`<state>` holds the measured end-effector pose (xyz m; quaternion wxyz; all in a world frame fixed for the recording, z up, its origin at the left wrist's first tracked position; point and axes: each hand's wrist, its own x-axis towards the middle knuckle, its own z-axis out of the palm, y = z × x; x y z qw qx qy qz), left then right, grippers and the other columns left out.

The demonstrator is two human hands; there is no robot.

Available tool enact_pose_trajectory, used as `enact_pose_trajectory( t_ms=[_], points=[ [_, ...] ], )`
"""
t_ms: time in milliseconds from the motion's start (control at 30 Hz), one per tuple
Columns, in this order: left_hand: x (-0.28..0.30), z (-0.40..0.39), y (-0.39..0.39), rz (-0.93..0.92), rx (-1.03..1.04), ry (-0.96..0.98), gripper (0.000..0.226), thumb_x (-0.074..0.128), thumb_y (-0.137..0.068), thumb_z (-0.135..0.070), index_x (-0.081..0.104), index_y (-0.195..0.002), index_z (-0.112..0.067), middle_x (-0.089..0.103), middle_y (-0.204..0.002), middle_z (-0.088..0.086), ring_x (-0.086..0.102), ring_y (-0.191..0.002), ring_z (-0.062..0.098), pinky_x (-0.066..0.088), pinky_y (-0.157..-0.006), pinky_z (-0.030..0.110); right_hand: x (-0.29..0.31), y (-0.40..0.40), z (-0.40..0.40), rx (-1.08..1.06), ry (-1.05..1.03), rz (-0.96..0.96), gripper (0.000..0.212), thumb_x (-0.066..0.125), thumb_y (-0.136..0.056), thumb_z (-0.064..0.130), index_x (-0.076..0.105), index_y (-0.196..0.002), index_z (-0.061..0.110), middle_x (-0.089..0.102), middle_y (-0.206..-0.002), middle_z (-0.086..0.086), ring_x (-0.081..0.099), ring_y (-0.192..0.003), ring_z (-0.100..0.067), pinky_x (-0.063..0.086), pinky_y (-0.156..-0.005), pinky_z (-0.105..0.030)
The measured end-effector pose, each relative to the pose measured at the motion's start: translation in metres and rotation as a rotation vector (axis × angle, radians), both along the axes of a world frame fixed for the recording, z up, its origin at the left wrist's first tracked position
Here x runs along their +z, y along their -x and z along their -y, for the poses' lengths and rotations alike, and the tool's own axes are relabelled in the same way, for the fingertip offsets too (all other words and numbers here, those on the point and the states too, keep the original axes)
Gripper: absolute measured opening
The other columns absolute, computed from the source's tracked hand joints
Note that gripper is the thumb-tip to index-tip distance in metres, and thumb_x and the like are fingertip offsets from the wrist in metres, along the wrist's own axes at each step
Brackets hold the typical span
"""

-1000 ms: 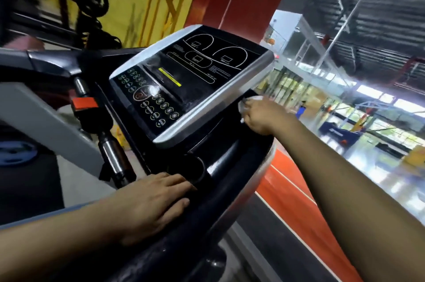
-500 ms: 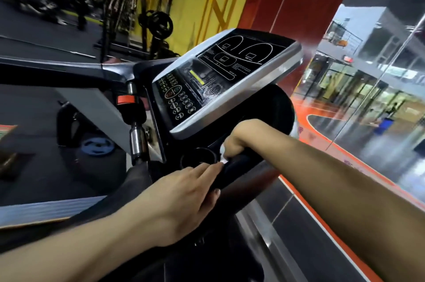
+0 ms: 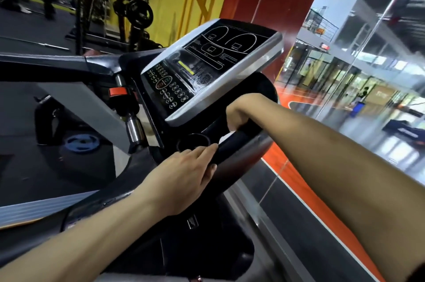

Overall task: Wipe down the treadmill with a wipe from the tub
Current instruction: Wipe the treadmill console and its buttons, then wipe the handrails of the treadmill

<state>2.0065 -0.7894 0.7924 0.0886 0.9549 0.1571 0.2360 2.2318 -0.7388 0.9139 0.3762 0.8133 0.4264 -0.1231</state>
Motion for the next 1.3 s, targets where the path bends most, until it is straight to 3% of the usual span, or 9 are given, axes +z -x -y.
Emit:
enact_pose_trajectory(
  t_ms=[133, 267, 400, 567, 733, 867, 1000, 1167, 1300],
  points=[
    [-0.004, -0.004, -0.001, 0.020, -0.003, -0.013, 0.074, 0.001, -0.096, -0.056, 0.021, -0.159, -0.023, 0.049, -0.147, -0.009, 0.058, -0.116, 0.015, 0.044, -0.102, 0.033, 0.017, 0.023, 0.030, 0.215, -0.230, -0.249, 0.033, 0.061, -0.088, 0.003, 0.078, -0.110, 0.022, 0.074, -0.097, 0.006, 0.061, -0.087, -0.009, 0.054, -0.082, -0.026],
    [-0.008, -0.004, -0.004, 0.038, 0.007, -0.023, 0.078, -0.003, -0.093, -0.057, 0.019, -0.159, -0.024, 0.049, -0.146, -0.011, 0.058, -0.116, 0.013, 0.046, -0.101, 0.033, 0.014, 0.033, 0.084, 0.319, -0.525, -0.403, 0.034, 0.050, -0.088, 0.008, 0.079, -0.093, 0.025, 0.075, -0.089, 0.011, 0.066, -0.086, -0.009, 0.052, -0.082, -0.021],
    [-0.010, 0.000, -0.006, 0.036, 0.025, -0.056, 0.072, -0.002, -0.095, -0.055, 0.024, -0.155, -0.025, 0.052, -0.140, -0.009, 0.060, -0.105, 0.014, 0.048, -0.095, 0.034, -0.036, 0.029, 0.129, 0.466, -0.882, -0.299, 0.036, 0.048, -0.098, 0.044, 0.070, -0.093, 0.016, 0.071, -0.098, 0.002, 0.063, -0.104, -0.016, 0.031, -0.119, -0.036],
    [-0.007, 0.002, -0.005, 0.017, 0.056, -0.029, 0.072, 0.006, -0.098, -0.055, 0.025, -0.159, -0.020, 0.052, -0.144, -0.006, 0.061, -0.113, 0.019, 0.049, -0.097, 0.036, -0.071, 0.013, 0.138, 0.641, -1.216, -0.382, 0.032, 0.049, -0.101, 0.033, 0.073, -0.110, 0.013, 0.071, -0.117, 0.002, 0.058, -0.119, -0.010, 0.013, -0.122, -0.023],
    [0.004, 0.004, -0.005, 0.010, 0.037, 0.038, 0.059, 0.025, -0.104, -0.046, 0.024, -0.158, -0.022, 0.050, -0.146, -0.008, 0.057, -0.121, 0.017, 0.047, -0.098, 0.034, -0.069, -0.038, 0.147, 0.719, -1.415, -0.305, 0.031, 0.050, -0.105, 0.022, 0.067, -0.129, 0.014, 0.063, -0.137, 0.002, 0.049, -0.135, -0.010, 0.018, -0.125, -0.037],
    [0.014, 0.005, -0.018, 0.029, 0.096, 0.020, 0.053, 0.027, -0.102, -0.049, 0.031, -0.148, -0.024, 0.055, -0.126, -0.010, 0.059, -0.107, 0.013, 0.043, -0.086, 0.025, -0.065, -0.064, 0.142, 0.727, -1.541, -0.292, 0.032, 0.049, -0.106, 0.015, 0.062, -0.135, 0.012, 0.054, -0.148, 0.000, 0.040, -0.143, -0.006, 0.023, -0.123, -0.041],
    [0.020, 0.018, -0.050, 0.064, 0.100, -0.006, 0.060, 0.026, -0.102, -0.053, 0.023, -0.155, -0.024, 0.041, -0.150, -0.013, 0.050, -0.128, 0.009, 0.042, -0.105, 0.025, -0.073, -0.088, 0.136, 0.707, -1.664, -0.368, 0.036, 0.048, -0.106, 0.011, 0.058, -0.140, 0.015, 0.046, -0.153, 0.006, 0.033, -0.147, -0.003, 0.027, -0.122, -0.046],
    [0.038, 0.025, -0.114, 0.097, 0.160, -0.125, 0.069, 0.013, -0.099, -0.058, 0.015, -0.160, -0.025, 0.025, -0.162, -0.014, 0.041, -0.136, 0.007, 0.036, -0.112, 0.022, -0.068, -0.138, 0.123, 0.543, -1.756, -0.676, 0.042, 0.041, -0.110, 0.021, 0.045, -0.150, 0.032, 0.032, -0.154, 0.029, 0.024, -0.148, 0.005, 0.024, -0.125, -0.035],
    [0.058, 0.025, -0.169, 0.109, 0.247, -0.215, 0.066, 0.022, -0.100, -0.050, 0.026, -0.159, -0.019, 0.029, -0.164, -0.006, 0.038, -0.143, 0.012, 0.037, -0.115, 0.029, -0.062, -0.174, 0.106, 0.492, -1.799, -0.902, 0.039, 0.044, -0.109, 0.025, 0.051, -0.147, 0.032, 0.047, -0.151, 0.016, 0.032, -0.144, 0.006, 0.028, -0.120, -0.021]
  ],
)
